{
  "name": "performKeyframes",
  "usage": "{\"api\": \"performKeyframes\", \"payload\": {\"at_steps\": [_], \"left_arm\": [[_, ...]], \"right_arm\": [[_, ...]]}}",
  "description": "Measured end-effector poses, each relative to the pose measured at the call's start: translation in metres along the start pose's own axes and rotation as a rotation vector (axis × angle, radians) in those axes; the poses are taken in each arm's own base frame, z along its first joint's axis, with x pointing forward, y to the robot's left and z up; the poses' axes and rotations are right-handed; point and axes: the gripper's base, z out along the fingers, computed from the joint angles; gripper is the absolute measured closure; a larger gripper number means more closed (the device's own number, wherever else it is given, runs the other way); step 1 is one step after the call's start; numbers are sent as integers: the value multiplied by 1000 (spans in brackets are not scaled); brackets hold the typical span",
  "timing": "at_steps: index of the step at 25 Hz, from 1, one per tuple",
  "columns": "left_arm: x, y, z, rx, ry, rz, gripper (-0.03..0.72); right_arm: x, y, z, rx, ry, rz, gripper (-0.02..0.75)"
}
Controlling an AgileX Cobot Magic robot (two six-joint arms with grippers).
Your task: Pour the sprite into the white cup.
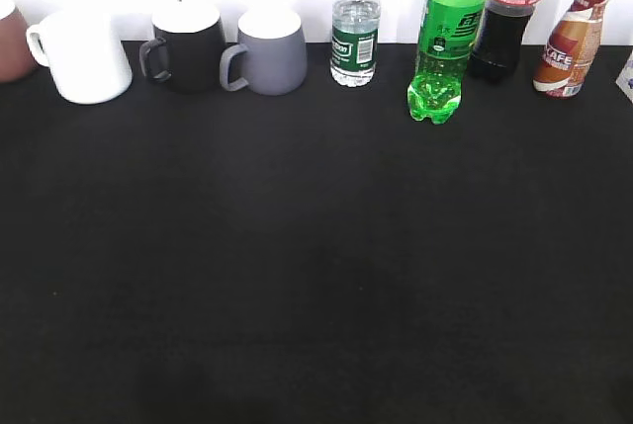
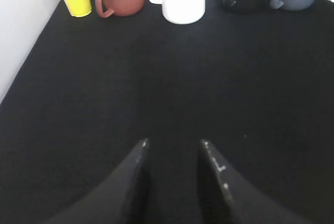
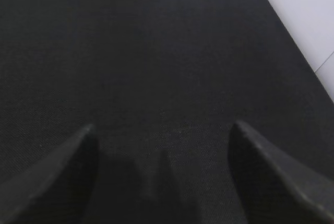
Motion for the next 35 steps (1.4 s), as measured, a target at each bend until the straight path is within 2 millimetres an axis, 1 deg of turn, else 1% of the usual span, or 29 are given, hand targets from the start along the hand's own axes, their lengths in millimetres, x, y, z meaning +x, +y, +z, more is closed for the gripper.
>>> {"api": "performKeyframes", "payload": {"at_steps": [2, 7, 16, 35], "left_arm": [[0, 0, 0, 0, 0, 0, 449], [0, 0, 0, 0, 0, 0, 449], [0, 0, 0, 0, 0, 0, 449], [0, 0, 0, 0, 0, 0, 449]], "right_arm": [[0, 0, 0, 2, -1, 1, 160], [0, 0, 0, 0, -1, 0, 160], [2, -1, -3, -188, -22, -93, 160], [2, -1, -3, -189, -22, -94, 161]]}}
